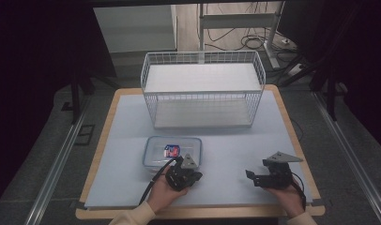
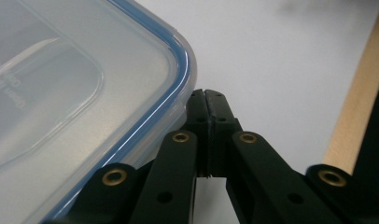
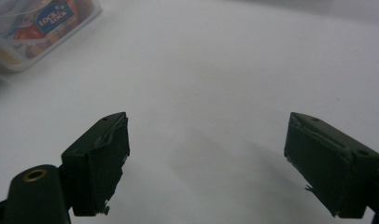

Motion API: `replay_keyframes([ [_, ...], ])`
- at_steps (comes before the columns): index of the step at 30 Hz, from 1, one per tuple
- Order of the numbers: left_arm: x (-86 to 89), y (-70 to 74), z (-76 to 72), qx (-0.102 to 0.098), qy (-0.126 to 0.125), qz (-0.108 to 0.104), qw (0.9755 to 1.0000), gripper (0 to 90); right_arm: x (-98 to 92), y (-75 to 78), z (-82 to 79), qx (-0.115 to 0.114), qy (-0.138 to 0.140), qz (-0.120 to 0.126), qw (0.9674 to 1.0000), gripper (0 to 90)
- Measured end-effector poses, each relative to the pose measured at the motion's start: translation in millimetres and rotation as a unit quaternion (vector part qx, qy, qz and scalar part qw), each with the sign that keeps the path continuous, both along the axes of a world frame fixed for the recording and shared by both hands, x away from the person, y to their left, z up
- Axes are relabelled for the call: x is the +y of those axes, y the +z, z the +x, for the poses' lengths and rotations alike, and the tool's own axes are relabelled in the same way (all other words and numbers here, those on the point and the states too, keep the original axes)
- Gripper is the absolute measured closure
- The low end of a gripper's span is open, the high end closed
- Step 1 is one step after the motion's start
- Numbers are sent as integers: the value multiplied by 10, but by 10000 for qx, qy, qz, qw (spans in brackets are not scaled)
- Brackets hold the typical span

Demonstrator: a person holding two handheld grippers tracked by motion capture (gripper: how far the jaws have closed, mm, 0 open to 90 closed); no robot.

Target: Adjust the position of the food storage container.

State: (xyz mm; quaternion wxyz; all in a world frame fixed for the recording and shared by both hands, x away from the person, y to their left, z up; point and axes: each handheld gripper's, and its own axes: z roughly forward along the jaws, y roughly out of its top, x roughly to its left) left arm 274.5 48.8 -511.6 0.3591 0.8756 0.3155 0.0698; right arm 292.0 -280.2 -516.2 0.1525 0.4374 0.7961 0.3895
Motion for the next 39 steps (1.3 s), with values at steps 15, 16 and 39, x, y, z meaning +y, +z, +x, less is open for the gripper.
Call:
replay_keyframes([
  [15, 52, 155, -212, 13, -186, -312, 9993, 891, -2, 4, -8, -12, 1, -1, 10000, 143],
  [16, 102, 202, -260, -57, -217, -313, 9993, 894, -5, 5, -9, -18, 0, 5, 10000, 143],
  [39, 1977, 94, 301, 210, 2213, -902, 9708, 900, -35, 30, -11, -199, -172, 38, 9996, 156],
])
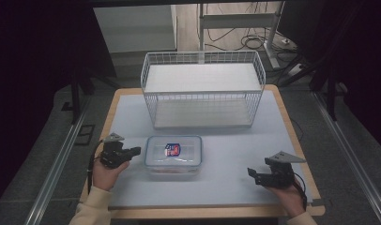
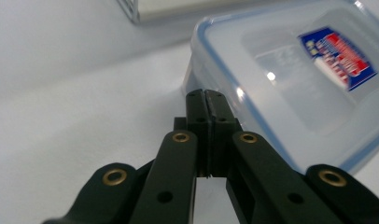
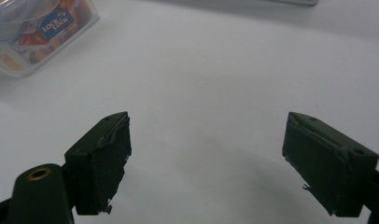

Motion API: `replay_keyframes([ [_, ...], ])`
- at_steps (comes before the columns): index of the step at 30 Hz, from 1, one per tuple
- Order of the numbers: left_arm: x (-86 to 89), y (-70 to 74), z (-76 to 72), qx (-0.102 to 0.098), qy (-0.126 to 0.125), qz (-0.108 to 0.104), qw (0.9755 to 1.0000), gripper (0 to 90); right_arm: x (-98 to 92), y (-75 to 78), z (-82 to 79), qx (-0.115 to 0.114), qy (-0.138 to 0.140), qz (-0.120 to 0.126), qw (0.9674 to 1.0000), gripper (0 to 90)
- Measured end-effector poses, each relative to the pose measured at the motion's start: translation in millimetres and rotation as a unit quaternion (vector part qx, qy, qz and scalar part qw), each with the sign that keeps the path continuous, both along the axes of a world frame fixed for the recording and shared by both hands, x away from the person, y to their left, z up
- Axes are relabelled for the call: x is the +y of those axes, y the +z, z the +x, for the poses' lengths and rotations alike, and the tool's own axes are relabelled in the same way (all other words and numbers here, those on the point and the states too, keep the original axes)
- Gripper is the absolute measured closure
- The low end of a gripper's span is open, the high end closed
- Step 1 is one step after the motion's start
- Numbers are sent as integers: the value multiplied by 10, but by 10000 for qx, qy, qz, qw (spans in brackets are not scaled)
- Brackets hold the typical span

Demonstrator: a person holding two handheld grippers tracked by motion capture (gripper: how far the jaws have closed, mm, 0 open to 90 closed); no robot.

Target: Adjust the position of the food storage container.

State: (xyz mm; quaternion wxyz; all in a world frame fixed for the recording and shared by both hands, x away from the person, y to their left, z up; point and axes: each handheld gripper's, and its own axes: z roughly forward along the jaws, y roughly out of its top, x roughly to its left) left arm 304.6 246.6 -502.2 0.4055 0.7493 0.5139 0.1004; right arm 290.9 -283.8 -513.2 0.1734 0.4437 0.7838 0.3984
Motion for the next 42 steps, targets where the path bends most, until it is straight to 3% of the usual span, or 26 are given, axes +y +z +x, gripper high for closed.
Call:
replay_keyframes([
  [4, -73, -56, 29, 43, -143, -47, 9999, 900, -4, 6, -4, -6, 3, 5, 10000, 157],
  [12, -105, -62, 48, 55, -107, -20, 9999, 900, 1, 14, -4, -26, 19, 6, 10000, 157],
  [17, -201, -78, 73, 67, -189, -128, 9997, 900, 3, 15, -6, -25, 21, 1, 10000, 157],
  [34, -709, -111, 88, 239, -849, -32, 9961, 900, -10, 28, -5, -46, 10, 29, 10000, 156],
  [38, -727, -118, 89, 227, -867, -5, 9960, 900, -12, 23, -3, -36, 12, 24, 10000, 156],
  [39, -700, -114, 99, 200, -873, -96, 9959, 900, -11, 24, -6, -38, 27, 24, 10000, 156],
  [42, -643, -93, 96, 146, -760, -112, 9969, 900, 1, 19, -13, -99, 76, -2, 9999, 146],
])
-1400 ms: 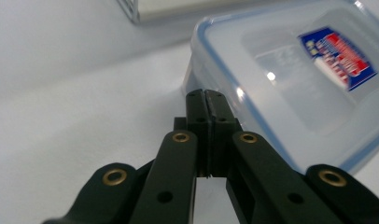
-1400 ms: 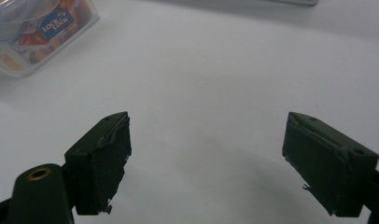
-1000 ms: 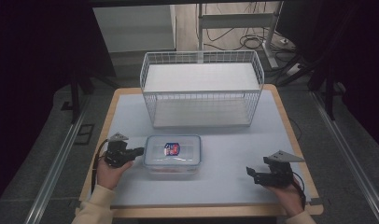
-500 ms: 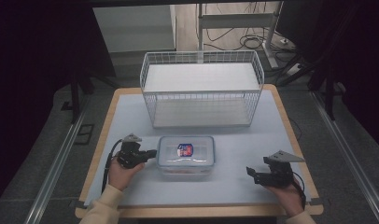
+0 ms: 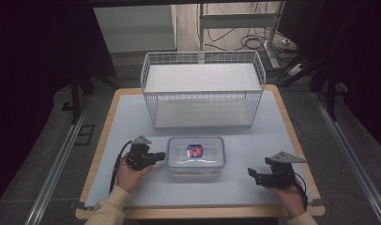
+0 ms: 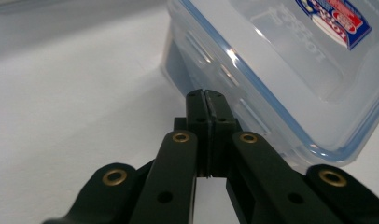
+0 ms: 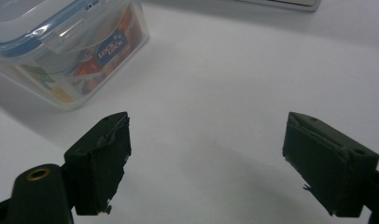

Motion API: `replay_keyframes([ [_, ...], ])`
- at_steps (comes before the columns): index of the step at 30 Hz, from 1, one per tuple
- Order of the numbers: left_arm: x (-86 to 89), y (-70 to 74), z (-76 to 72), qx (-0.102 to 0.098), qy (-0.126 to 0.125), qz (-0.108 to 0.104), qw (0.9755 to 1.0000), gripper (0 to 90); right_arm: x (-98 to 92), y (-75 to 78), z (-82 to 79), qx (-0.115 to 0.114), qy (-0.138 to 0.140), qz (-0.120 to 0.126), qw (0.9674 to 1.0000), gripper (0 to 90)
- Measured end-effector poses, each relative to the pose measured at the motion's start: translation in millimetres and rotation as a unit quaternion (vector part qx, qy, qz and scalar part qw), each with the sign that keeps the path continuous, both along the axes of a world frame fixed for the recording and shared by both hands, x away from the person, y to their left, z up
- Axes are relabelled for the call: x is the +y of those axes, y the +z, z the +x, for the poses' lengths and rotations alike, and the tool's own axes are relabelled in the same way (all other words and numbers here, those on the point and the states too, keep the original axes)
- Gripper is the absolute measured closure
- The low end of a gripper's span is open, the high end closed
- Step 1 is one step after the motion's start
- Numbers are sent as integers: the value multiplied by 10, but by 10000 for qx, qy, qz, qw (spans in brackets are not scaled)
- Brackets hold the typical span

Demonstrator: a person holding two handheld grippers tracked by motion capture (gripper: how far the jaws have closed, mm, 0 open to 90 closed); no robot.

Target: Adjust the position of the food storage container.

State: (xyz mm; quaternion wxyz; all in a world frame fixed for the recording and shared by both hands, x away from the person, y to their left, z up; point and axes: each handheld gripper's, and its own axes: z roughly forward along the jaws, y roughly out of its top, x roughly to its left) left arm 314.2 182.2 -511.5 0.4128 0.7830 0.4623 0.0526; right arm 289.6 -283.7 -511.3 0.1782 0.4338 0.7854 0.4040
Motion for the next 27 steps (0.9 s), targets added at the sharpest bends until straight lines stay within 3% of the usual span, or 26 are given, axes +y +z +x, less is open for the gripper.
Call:
replay_keyframes([
  [6, 139, 73, -78, -200, 209, -104, 9995, 877, 23, 0, -15, -91, 98, -28, 9999, 141],
  [10, 255, 86, -158, -162, 393, -288, 9987, 845, 22, -1, -18, -118, 117, -11, 9999, 139],
  [11, 276, 85, -171, -100, 462, -329, 9983, 732, 26, -7, -17, -135, 113, 8, 9998, 128],
  [13, 280, 87, -176, -86, 529, -312, 9981, 611, 31, -10, -17, -149, 88, 52, 9998, 119],
  [14, 274, 90, -173, -38, 563, -264, 9981, 611, 39, -12, -18, -161, 51, 111, 9998, 116],
  [15, 261, 93, -164, 54, 561, -238, 9981, 458, 55, -10, -27, -179, -14, 153, 9997, 107],
  [16, 252, 98, -164, 56, 578, -274, 9979, 458, 55, -10, -27, -179, -14, 153, 9997, 107],
  [18, 235, 115, -173, 26, 561, -310, 9979, 342, 72, -7, -38, -174, 19, 197, 9997, 101],
  [23, 226, 136, -195, 69, 484, -279, 9984, 218, 130, 10, -56, -17, 182, 283, 9994, 124],
  [27, 234, 147, -204, 95, 506, -388, 9979, 203, 148, 31, -39, -10, 213, 305, 9993, 133],
])
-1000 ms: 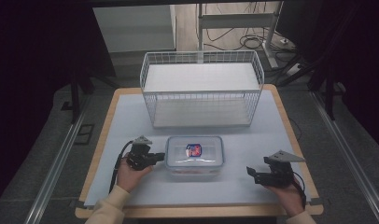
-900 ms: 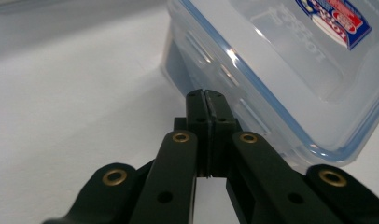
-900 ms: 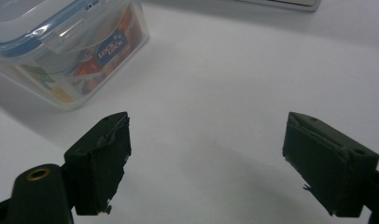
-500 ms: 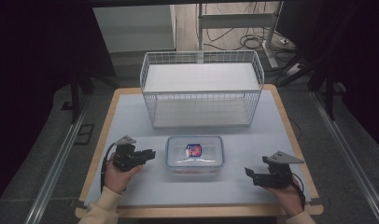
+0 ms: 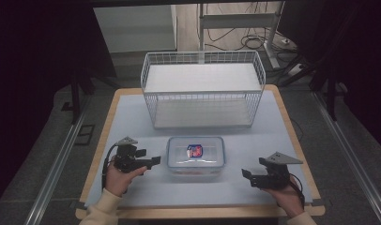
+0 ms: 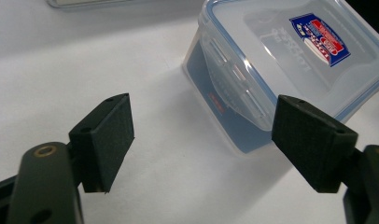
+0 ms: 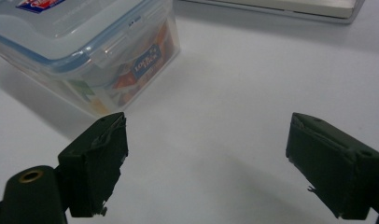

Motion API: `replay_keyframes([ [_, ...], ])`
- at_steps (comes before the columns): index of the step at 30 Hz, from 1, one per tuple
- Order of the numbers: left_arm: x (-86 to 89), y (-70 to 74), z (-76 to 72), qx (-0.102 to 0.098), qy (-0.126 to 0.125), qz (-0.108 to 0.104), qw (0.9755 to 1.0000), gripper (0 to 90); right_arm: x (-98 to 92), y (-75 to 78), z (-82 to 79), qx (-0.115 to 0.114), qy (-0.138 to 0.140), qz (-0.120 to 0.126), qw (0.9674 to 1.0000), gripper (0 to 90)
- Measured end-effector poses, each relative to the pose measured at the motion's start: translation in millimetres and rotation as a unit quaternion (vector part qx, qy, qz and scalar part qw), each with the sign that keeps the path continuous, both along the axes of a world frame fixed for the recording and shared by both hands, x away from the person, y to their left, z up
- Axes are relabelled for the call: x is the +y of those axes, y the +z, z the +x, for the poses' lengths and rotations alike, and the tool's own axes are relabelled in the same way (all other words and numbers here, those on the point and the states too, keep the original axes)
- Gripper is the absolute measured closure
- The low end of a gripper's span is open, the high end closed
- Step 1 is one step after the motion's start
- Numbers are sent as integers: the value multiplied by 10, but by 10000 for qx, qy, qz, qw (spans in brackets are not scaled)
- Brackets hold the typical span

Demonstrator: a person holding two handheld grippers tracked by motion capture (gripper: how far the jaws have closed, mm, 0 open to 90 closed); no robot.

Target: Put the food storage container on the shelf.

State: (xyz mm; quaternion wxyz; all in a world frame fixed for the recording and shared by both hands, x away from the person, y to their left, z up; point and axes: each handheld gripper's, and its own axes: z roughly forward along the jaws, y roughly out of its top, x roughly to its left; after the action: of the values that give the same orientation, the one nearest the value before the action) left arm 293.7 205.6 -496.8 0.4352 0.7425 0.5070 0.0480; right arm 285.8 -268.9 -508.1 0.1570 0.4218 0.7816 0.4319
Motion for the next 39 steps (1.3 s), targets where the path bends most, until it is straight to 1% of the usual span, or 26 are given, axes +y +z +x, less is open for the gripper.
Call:
replay_keyframes([
  [1, 4, 8, -3, 14, 8, -81, 10000, 202, 5, 27, 22, 99, -7, 148, 9998, 140],
  [2, 14, 15, 1, 10, -26, -141, 9999, 202, 5, 27, 22, 99, -7, 148, 9998, 140],
  [4, 24, 28, 12, 66, -66, -295, 9995, 201, 21, 80, 56, 224, 29, 379, 9990, 148],
  [5, 24, 28, 12, 66, -66, -295, 9995, 201, 21, 80, 56, 224, 29, 379, 9990, 148],
  [6, 11, 27, 15, 126, -26, -289, 9995, 201, 51, 105, 80, 239, 95, 364, 9990, 151],
  [8, 5, 26, 17, 149, -6, -299, 9994, 200, 71, 116, 90, 263, 121, 373, 9989, 151],
  [11, -18, 26, 23, 216, -9, -409, 9989, 195, 124, 148, 116, 355, 247, 499, 9978, 151],
  [12, -23, 25, 25, 225, -24, -414, 9989, 193, 139, 157, 118, 338, 264, 493, 9979, 151],
  [14, -37, 21, 23, 262, -40, -498, 9984, 188, 172, 171, 124, 336, 329, 461, 9978, 153],
  [15, -63, 8, 37, 335, -82, -594, 9976, 187, 181, 172, 130, 332, 337, 440, 9979, 155],
  [16, -63, 8, 37, 335, -82, -594, 9976, 187, 181, 172, 130, 332, 337, 440, 9979, 155],
  [19, -119, -26, 74, 428, -150, -675, 9967, 187, 196, 167, 159, 359, 360, 445, 9977, 159],
  [21, -157, -56, 104, 511, -220, -758, 9956, 187, 201, 172, 186, 395, 352, 467, 9975, 162],
  [24, -207, -120, 157, 701, -323, -1004, 9920, 192, 220, 187, 230, 425, 361, 543, 9970, 165],
  [25, -219, -139, 176, 744, -348, -1047, 9911, 193, 235, 192, 244, 436, 366, 539, 9969, 164],
  [26, -231, -153, 195, 775, -373, -1046, 9908, 195, 254, 197, 257, 444, 370, 525, 9969, 164],
  [28, -245, -173, 217, 820, -404, -1124, 9895, 210, 326, 220, 293, 463, 408, 504, 9968, 164],
  [29, -258, -185, 232, 898, -429, -1129, 9886, 210, 356, 232, 305, 473, 423, 511, 9967, 165],
  [30, -265, -192, 237, 889, -420, -1143, 9886, 213, 387, 245, 318, 480, 437, 527, 9965, 164],
  [33, -286, -204, 250, 958, -461, -1288, 9860, 228, 488, 297, 354, 492, 511, 557, 9959, 164],
  [36, -316, -217, 260, 1005, -522, -1291, 9851, 257, 582, 349, 383, 449, 619, 538, 9956, 164],
  [38, -327, -224, 263, 1008, -540, -1268, 9853, 261, 625, 373, 398, 429, 675, 553, 9953, 164],
  [39, -339, -226, 268, 1004, -519, -1239, 9858, 255, 641, 381, 401, 429, 691, 554, 9951, 164],
])
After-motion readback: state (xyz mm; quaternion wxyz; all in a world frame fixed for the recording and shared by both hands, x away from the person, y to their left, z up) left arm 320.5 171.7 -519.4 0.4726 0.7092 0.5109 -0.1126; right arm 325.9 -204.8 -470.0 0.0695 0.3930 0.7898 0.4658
